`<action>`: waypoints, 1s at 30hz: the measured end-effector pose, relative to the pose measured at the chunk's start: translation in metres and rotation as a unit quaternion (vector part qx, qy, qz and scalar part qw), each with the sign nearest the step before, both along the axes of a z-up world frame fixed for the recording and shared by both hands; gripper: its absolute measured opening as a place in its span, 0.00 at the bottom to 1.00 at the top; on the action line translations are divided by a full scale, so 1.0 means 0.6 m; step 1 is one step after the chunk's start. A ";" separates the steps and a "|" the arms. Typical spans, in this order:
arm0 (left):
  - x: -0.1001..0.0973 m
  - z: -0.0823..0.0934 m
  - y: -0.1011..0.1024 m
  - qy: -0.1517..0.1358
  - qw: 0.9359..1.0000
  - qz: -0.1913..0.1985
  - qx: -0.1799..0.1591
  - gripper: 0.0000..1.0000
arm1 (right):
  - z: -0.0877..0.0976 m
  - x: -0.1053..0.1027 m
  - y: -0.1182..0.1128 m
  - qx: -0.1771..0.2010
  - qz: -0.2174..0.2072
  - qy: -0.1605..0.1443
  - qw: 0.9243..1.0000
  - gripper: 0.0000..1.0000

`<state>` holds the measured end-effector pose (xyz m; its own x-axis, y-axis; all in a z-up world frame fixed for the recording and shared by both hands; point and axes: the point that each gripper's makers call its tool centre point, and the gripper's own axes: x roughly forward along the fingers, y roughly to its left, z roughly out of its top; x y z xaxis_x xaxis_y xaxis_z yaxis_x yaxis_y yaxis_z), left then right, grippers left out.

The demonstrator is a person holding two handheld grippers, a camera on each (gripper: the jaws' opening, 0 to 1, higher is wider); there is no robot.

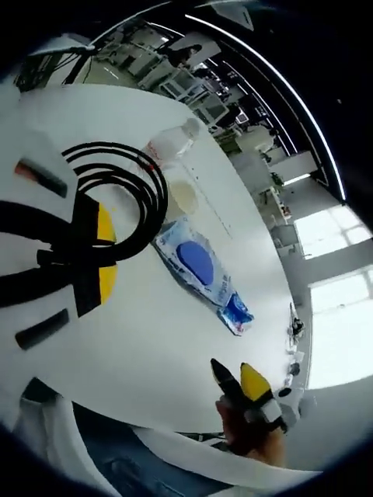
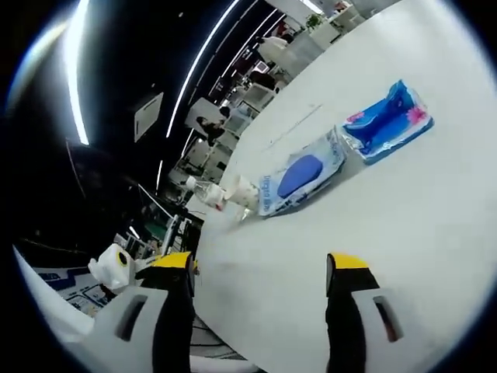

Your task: Arrange the tabletop items into an orderly group along one side of the table until the central work area is clear of visible clutter.

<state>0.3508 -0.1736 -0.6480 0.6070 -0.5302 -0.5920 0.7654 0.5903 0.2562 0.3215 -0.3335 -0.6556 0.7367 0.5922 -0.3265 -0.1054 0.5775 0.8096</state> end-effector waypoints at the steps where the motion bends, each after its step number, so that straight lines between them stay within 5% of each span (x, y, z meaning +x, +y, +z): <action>1: -0.002 0.003 -0.005 -0.002 1.000 -0.006 0.000 0.04 | 0.008 0.003 0.007 0.010 0.003 -0.003 1.000 0.70; 8: -0.026 0.026 -0.064 -0.030 0.996 -0.078 0.017 0.04 | 0.045 0.019 0.052 0.042 0.026 -0.018 0.999 0.71; 19: -0.078 0.033 -0.138 -0.068 0.979 -0.184 0.056 0.04 | 0.062 0.029 0.098 0.052 0.065 -0.022 0.996 0.66; 25: -0.087 0.038 -0.153 -0.076 0.974 -0.205 0.055 0.04 | 0.060 0.027 0.108 0.063 0.074 -0.018 0.995 0.49; 30: -0.090 0.042 -0.156 -0.086 0.971 -0.217 0.061 0.04 | 0.060 0.025 0.116 0.061 0.083 -0.023 0.994 0.19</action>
<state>0.2971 -0.2672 -0.6229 0.4386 -0.6900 -0.5758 0.8744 0.1797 0.4507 0.3365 -0.2636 -0.6198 0.6375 0.7402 -0.2138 -0.2291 0.4470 0.8647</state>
